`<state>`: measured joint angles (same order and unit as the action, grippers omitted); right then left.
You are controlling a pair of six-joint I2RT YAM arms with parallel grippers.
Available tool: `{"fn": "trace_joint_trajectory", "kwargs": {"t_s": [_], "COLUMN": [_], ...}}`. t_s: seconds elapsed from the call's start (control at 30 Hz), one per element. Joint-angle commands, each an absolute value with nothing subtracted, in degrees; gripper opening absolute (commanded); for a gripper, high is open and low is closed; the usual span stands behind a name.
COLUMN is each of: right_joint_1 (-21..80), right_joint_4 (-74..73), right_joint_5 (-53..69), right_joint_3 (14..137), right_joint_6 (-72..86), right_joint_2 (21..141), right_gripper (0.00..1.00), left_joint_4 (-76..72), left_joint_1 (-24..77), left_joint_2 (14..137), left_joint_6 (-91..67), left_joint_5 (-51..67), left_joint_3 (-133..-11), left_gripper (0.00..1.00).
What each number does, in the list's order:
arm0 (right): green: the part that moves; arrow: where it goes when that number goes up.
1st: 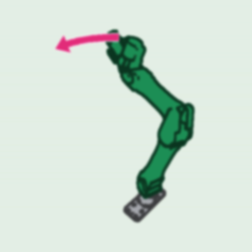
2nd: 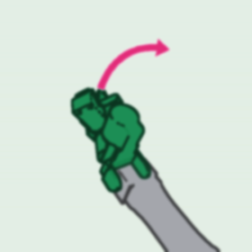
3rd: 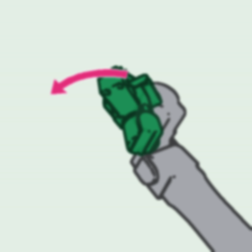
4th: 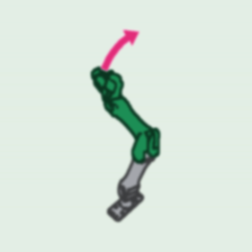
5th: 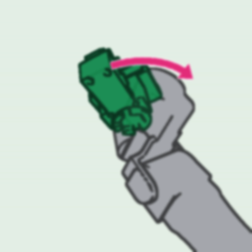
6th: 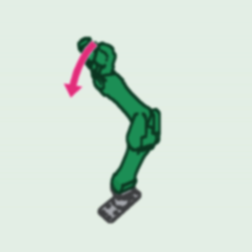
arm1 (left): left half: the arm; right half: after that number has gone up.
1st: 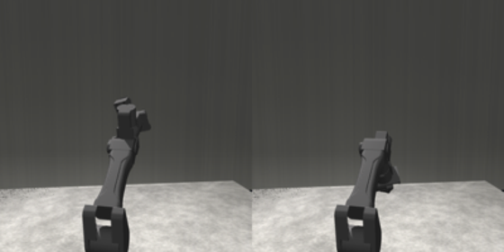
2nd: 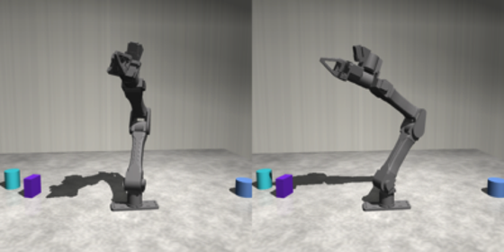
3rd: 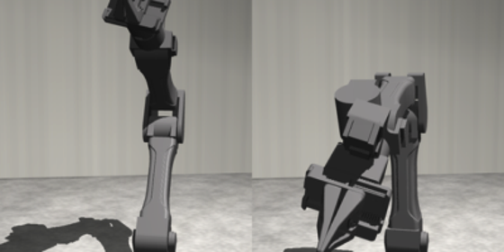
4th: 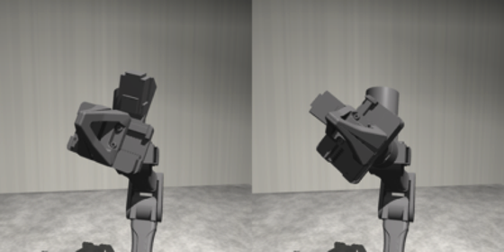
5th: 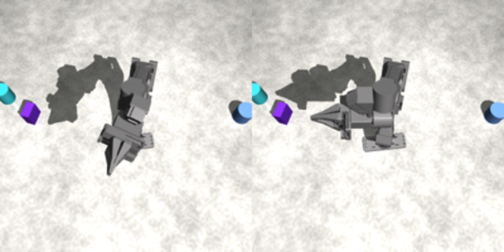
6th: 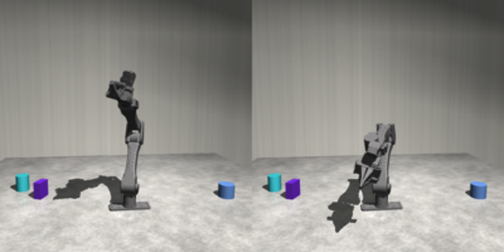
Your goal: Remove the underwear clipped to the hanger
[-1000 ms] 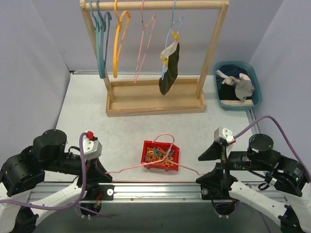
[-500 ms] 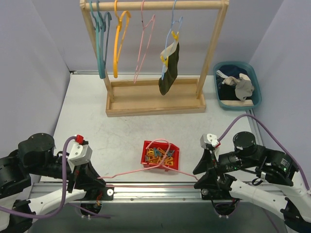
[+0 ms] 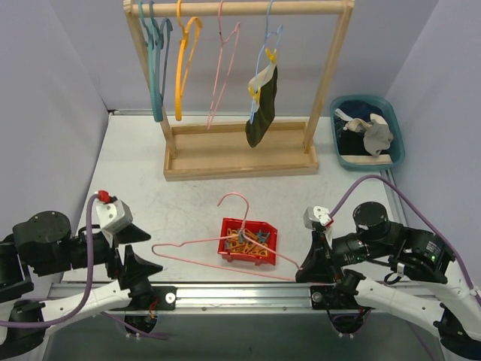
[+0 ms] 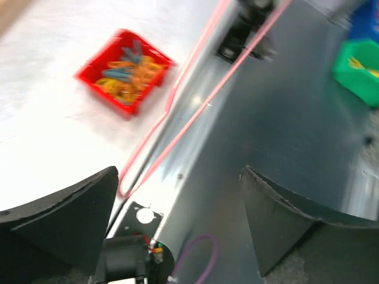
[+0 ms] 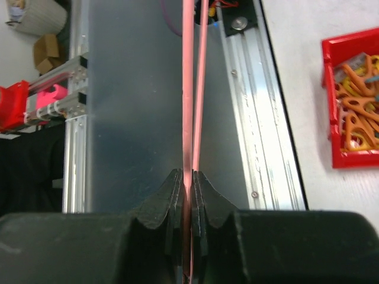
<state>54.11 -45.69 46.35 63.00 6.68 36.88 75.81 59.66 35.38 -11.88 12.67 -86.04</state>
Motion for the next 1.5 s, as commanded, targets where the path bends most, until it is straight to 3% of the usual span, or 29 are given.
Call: {"fn": "trace_joint_trajectory", "kwargs": {"t_s": [0.0, 0.23, 0.3, 0.53, 0.8, 1.0, 1.27, 1.33, 1.47], "right_joint_1": [54.23, 54.23, 54.23, 54.23, 54.4, 56.78, 55.82, 53.63, 39.93], "right_joint_4": [-47.2, -47.38, -47.03, -43.86, -37.98, -35.25, -18.82, -17.41, -15.82], "right_joint_5": [40.44, 24.37, 15.7, -6.89, -24.59, -34.62, -40.08, -37.11, -22.56], "right_joint_3": [64.95, 65.74, 67.76, 71.1, 71.11, 72.51, 80.23, 84.97, 89.99], "right_joint_6": [7.38, 9.4, 10.37, 15.2, 16.26, 17.41, 8.72, 8.09, 8.09], "right_joint_2": [37.88, 34.64, 32.88, 21.55, 19.78, 32.94, 54.47, 60.17, 66.53], "right_gripper": [0.0, 0.0, 0.0, 0.0, 0.0, 0.0, 0.0, 0.0, 0.0], "left_joint_4": [75.23, 79.01, 77.27, 68.03, 65.66, 60.75, 54.94, 53.0, 50.1], "left_joint_1": [60.12, 60.12, 60.12, 60.12, 60.12, 60.12, 60.12, 60.12, 60.12], "left_joint_2": [35.07, 33.84, 31.82, 24.26, 25.49, 26.54, 30.75, 31.9, 35.68], "left_joint_6": [-17.65, -27.41, -29.08, -27.16, -27.33, -26.28, -24.17, -23.91, -22.86], "left_joint_5": [-9.02, -42.04, -46.12, -45.79, -42.54, -38.42, -33.32, -32.17, -29.1], "left_joint_3": [-89.21, -92.02, -91.41, -84.21, -82.0, -78.58, -73.14, -71.73, -69.7], "left_gripper": [0.95, 0.94, 0.94, 0.94, 0.94, 0.94, 0.94, 0.94, 0.94]}}
